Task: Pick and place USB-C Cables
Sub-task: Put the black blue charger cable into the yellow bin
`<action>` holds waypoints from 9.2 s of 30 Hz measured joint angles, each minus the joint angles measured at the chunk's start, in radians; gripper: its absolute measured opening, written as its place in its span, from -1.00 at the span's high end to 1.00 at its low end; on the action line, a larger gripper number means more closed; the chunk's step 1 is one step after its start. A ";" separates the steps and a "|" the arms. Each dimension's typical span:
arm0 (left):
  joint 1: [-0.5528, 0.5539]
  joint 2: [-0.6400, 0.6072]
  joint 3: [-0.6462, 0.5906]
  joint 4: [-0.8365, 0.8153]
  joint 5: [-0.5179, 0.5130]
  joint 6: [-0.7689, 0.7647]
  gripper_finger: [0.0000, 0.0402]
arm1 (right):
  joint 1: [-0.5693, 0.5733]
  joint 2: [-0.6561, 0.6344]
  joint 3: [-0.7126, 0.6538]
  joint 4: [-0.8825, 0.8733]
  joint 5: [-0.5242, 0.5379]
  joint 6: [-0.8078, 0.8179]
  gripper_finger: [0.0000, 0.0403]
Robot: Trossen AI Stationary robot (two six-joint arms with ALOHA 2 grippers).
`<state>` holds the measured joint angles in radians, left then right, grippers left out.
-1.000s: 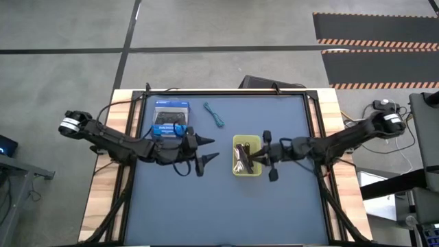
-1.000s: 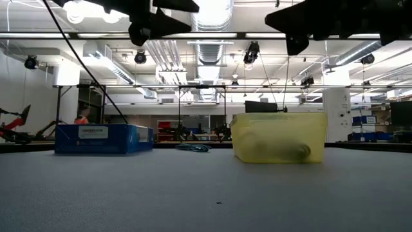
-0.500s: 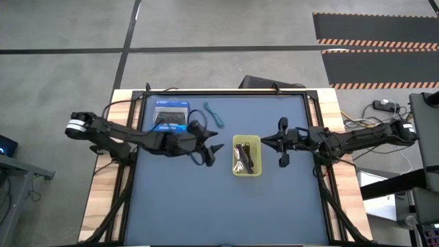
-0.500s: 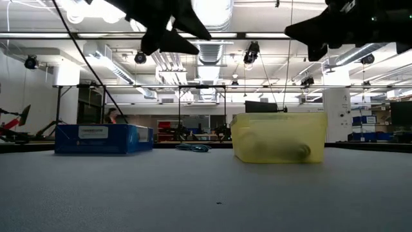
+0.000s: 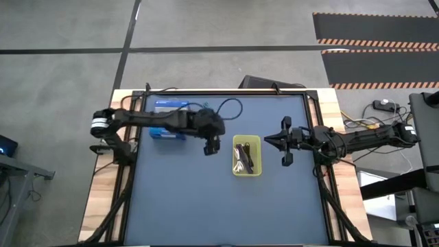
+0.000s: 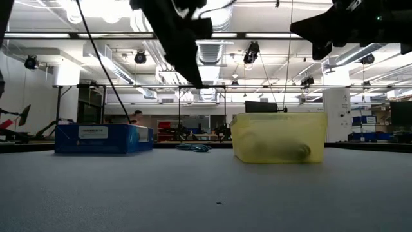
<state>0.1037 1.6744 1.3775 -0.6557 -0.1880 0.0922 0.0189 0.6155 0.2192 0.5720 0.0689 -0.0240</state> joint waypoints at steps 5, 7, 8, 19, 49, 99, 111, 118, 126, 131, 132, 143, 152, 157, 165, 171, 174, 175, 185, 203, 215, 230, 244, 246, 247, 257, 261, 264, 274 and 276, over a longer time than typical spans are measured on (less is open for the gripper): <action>0.107 0.072 0.026 0.001 0.054 0.269 -0.25 | 0.000 0.000 0.009 0.000 -0.001 -0.002 0.94; 0.146 0.097 0.029 -0.007 0.068 0.362 -0.25 | 0.000 0.001 0.014 0.001 -0.001 -0.001 0.94; 0.164 0.108 0.032 -0.006 0.071 0.396 -0.25 | 0.000 0.002 0.014 0.001 -0.001 0.000 0.94; 0.323 0.216 0.068 0.017 0.084 0.599 -0.25 | 0.000 0.001 0.014 -0.025 -0.001 0.004 0.94; 0.417 0.393 0.068 0.133 0.135 0.656 -0.15 | 0.000 0.003 0.014 -0.045 0.002 0.001 0.94; -0.225 -0.400 -0.551 1.178 -0.031 -0.046 0.92 | 0.000 0.089 0.014 -0.043 0.001 0.075 0.94; -0.396 -0.355 -0.681 1.444 -0.036 -0.138 0.91 | 0.000 0.155 0.014 -0.034 0.002 0.124 0.94; -0.423 -0.290 -0.677 1.503 -0.067 -0.139 0.91 | 0.000 0.186 0.014 -0.023 0.002 0.148 0.94; -0.424 -0.225 -0.675 1.573 -0.068 -0.142 0.91 | 0.003 0.204 0.014 -0.006 0.001 0.188 0.94; -0.424 -0.216 -0.674 1.575 -0.068 -0.142 0.91 | 0.021 0.208 0.014 -0.005 0.000 0.210 0.94; -0.424 -0.216 -0.674 1.578 -0.068 -0.142 0.91 | 0.031 0.209 0.014 0.003 -0.001 0.210 0.94; -0.424 -0.216 -0.674 1.576 -0.080 -0.139 0.91 | 0.167 0.338 0.023 0.266 0.001 0.195 0.94; -0.424 -0.216 -0.675 1.576 -0.080 -0.139 0.91 | 0.231 0.532 0.160 0.330 0.002 0.148 0.94; -0.424 -0.216 -0.675 1.574 -0.080 -0.139 0.91 | 0.246 0.628 0.259 0.324 0.002 0.070 0.94; -0.424 -0.216 -0.675 1.573 -0.080 -0.139 0.91 | 0.246 0.727 0.340 0.323 0.002 0.049 0.94; -0.424 -0.216 -0.676 1.573 -0.080 -0.139 0.91 | 0.246 0.766 0.350 0.323 0.002 0.052 0.94; -0.424 -0.216 -0.677 1.573 -0.080 -0.138 0.91 | 0.245 0.776 0.355 0.322 0.002 0.073 0.94; -0.424 -0.216 -0.677 1.573 -0.080 -0.138 0.91 | 0.245 0.777 0.357 0.322 0.002 0.075 0.94; -0.424 -0.216 -0.678 1.573 -0.079 -0.138 0.91 | 0.245 0.780 0.383 0.323 0.002 0.055 0.94; -0.424 -0.216 -0.681 1.574 -0.080 -0.132 0.91 | 0.245 0.780 0.397 0.323 0.069 0.049 0.19; -0.402 -0.182 -0.681 1.626 -0.144 -0.137 0.91 | 0.245 0.780 0.398 0.354 0.156 0.049 0.08; -0.386 -0.022 -0.654 1.852 -0.144 -0.135 0.91 | 0.244 0.780 0.398 0.354 0.168 0.047 0.10; -0.366 0.023 -0.608 1.852 -0.146 -0.138 0.91 | 0.244 0.780 0.398 0.345 0.168 0.012 0.25; -0.367 0.023 -0.608 1.852 -0.146 -0.138 0.91 | 0.244 0.780 0.398 0.345 0.168 0.011 0.32; -0.366 0.023 -0.608 1.851 -0.146 -0.138 0.91 | 0.244 0.780 0.398 0.345 0.169 0.011 0.36; -0.366 0.021 -0.609 1.851 -0.146 -0.143 0.91 | 0.243 0.780 0.398 0.345 0.169 -0.002 0.89; -0.366 0.021 -0.611 1.851 -0.146 -0.163 0.82 | 0.243 0.780 0.398 0.344 0.168 0.001 0.88; -0.366 0.021 -0.614 1.851 -0.142 -0.165 0.66 | 0.243 0.780 0.398 0.345 0.169 0.004 0.88; -0.366 -0.031 -0.664 1.768 -0.047 -0.141 0.09 | 0.243 0.738 0.397 0.259 0.169 0.075 0.88; -0.367 -0.054 -0.680 1.726 -0.045 -0.134 0.04 | 0.243 0.705 0.397 0.193 0.171 0.102 0.88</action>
<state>-0.2630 1.6209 0.6979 1.0698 -0.2326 -0.0422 0.2615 1.3209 0.6163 0.7647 0.2400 0.0776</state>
